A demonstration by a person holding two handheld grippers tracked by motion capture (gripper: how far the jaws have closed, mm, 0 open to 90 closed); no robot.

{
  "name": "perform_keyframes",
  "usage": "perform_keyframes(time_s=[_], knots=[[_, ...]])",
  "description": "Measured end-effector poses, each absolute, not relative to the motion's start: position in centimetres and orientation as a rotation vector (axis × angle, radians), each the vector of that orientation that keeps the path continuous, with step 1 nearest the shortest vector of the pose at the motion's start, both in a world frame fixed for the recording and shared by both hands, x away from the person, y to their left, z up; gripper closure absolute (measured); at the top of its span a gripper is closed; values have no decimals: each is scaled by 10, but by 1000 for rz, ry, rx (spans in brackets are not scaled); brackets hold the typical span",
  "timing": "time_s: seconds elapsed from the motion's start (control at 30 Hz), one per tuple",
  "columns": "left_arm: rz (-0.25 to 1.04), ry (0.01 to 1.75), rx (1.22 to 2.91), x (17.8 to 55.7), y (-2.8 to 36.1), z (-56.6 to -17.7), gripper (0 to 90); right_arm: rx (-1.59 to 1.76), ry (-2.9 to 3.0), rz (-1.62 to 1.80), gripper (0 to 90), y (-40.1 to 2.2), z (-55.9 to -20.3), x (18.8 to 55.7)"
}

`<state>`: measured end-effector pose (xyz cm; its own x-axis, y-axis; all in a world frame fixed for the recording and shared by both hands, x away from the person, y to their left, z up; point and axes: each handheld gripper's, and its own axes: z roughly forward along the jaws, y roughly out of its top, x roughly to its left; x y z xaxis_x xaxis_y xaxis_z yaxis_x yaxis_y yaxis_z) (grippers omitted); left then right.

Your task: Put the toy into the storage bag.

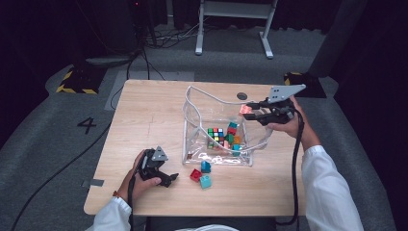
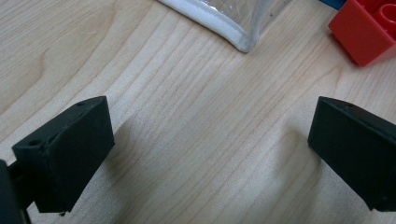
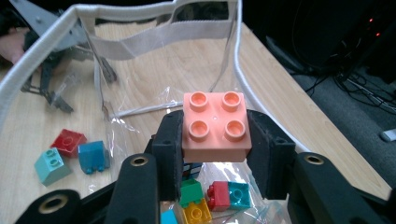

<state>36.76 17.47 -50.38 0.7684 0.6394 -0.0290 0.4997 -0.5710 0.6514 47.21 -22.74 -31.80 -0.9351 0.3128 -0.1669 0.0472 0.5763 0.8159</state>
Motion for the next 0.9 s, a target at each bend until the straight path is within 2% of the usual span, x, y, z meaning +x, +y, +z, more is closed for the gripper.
perform_keyframes(time_s=[0.57,0.9], knots=[[276,846,2300,368,175,-504,4,229,2699,836,589,-171,-337,488],[276,845,2300,368,175,-504,4,242,2777,612,589,-178,-351,494]])
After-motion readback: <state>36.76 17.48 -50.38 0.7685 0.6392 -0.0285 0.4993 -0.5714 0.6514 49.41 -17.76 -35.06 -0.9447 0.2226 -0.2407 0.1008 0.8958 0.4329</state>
